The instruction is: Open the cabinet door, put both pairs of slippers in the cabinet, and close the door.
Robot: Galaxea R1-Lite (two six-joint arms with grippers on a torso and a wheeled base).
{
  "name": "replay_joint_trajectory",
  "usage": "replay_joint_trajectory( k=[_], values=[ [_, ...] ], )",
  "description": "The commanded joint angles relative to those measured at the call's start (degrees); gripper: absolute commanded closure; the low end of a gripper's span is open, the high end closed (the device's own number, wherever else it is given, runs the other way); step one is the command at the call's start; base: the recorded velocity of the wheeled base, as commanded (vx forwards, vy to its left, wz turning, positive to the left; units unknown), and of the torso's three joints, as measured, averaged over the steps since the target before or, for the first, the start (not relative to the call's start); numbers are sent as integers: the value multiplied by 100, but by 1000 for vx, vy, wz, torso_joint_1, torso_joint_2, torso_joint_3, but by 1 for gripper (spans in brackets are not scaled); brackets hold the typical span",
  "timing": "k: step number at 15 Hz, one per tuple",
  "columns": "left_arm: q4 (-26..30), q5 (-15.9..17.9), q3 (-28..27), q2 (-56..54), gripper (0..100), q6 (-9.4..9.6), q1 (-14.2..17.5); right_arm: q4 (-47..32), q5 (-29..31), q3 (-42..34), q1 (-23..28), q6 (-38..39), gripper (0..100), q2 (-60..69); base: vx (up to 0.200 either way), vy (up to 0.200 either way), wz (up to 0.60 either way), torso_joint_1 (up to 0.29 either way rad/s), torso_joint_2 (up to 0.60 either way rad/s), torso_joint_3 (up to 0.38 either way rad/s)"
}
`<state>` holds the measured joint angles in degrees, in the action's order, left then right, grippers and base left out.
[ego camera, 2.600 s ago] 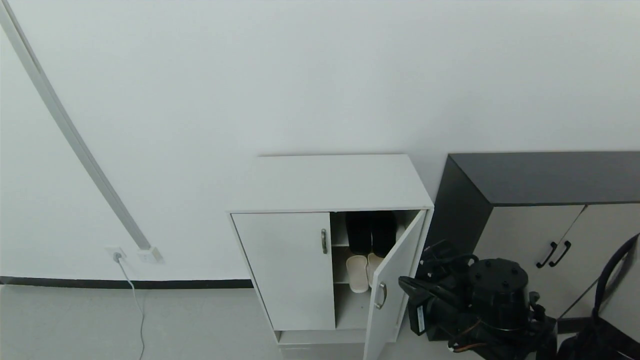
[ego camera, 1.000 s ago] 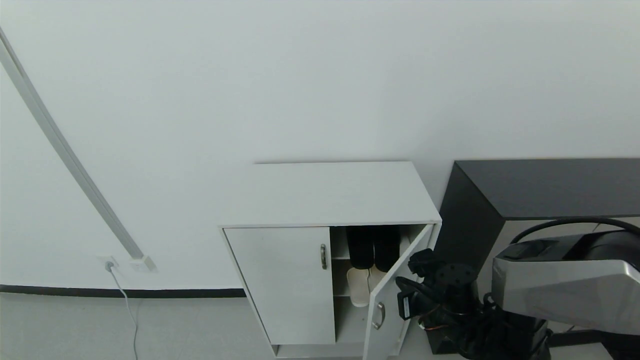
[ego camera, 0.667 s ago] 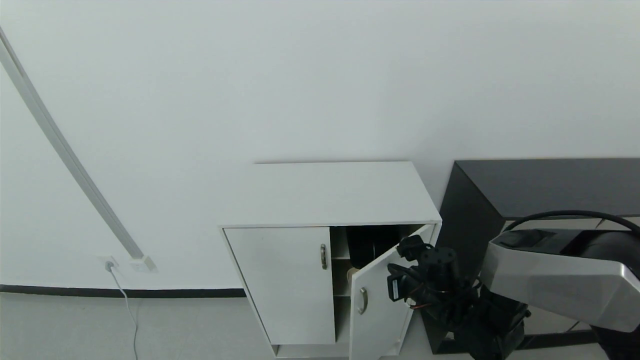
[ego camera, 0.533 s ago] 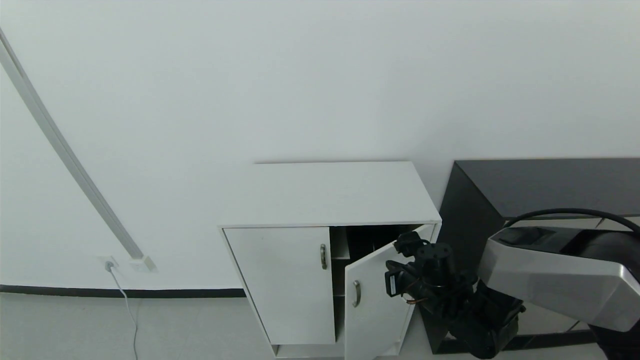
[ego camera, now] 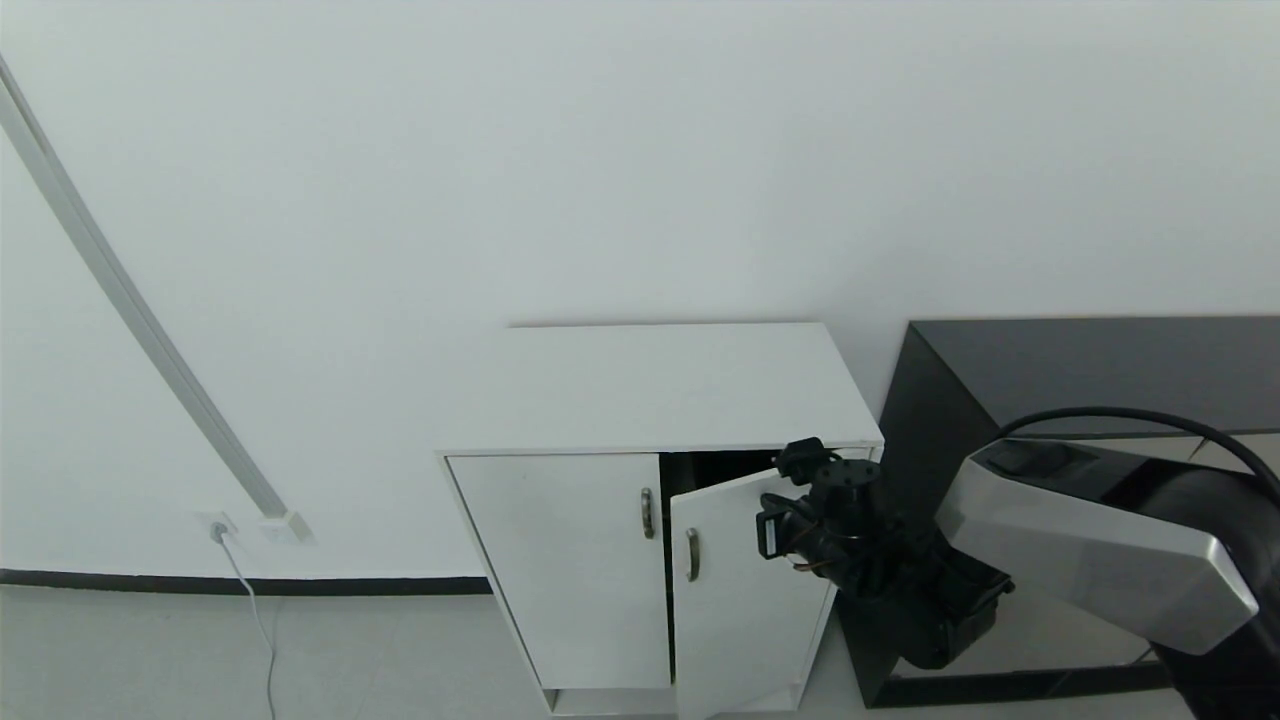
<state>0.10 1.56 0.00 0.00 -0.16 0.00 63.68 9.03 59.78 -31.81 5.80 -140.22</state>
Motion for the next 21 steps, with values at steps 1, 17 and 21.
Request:
replay_joint_trajectory(
  k=[1, 17, 21],
  values=[
    [-1, 2, 0, 0, 100, -2, 0, -58, 2, 130, 43, 0, 100, -67, 0, 0, 0, 0, 0, 0],
    [-1, 2, 0, 0, 100, -11, 0, -673, 11, 1079, 210, 9, 100, -313, 0, 0, 0, 0, 0, 0],
    [-1, 2, 0, 0, 100, -11, 0, -787, 11, 1194, 210, 9, 100, -340, 0, 0, 0, 0, 0, 0]
  ],
)
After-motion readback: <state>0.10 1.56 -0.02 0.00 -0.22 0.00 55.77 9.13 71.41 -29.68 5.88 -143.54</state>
